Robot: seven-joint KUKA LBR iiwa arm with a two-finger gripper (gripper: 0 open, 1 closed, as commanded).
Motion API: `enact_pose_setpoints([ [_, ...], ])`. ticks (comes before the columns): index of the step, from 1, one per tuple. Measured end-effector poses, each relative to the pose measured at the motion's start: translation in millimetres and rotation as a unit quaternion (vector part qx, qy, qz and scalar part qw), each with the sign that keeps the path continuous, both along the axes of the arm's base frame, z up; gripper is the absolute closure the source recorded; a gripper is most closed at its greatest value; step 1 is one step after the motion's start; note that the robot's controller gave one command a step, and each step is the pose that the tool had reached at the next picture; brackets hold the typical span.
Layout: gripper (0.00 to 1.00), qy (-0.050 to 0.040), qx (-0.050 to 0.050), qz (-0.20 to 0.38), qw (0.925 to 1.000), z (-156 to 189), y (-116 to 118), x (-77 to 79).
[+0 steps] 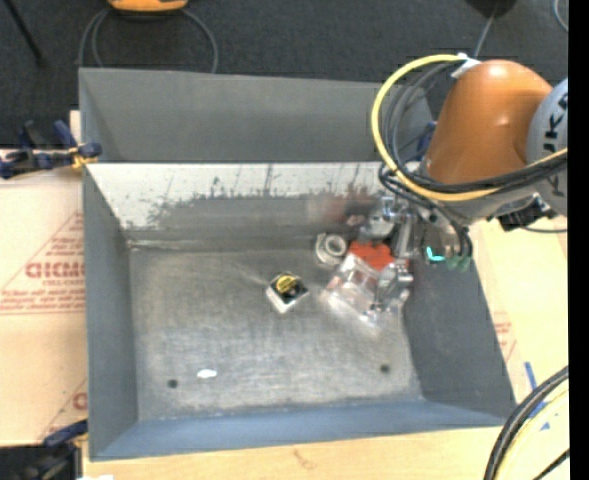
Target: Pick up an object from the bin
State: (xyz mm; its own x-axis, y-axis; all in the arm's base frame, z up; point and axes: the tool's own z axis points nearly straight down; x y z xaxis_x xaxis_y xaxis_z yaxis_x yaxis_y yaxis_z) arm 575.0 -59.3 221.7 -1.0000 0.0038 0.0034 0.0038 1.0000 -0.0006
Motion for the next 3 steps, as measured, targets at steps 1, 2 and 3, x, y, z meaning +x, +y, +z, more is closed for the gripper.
enact_pose_setpoints([
  [1, 0.0, -0.002, 0.0, 0.066, 0.9978, -119.3, 23.6, 61.9],
  [2, 0.0, -0.0066, -0.001, 0.21, 0.9777, -146.9, 56.4, 60.3],
  [3, 0.0, -0.0102, -0.002, 0.267, 0.9635, -145.9, 69.3, 43.9],
])
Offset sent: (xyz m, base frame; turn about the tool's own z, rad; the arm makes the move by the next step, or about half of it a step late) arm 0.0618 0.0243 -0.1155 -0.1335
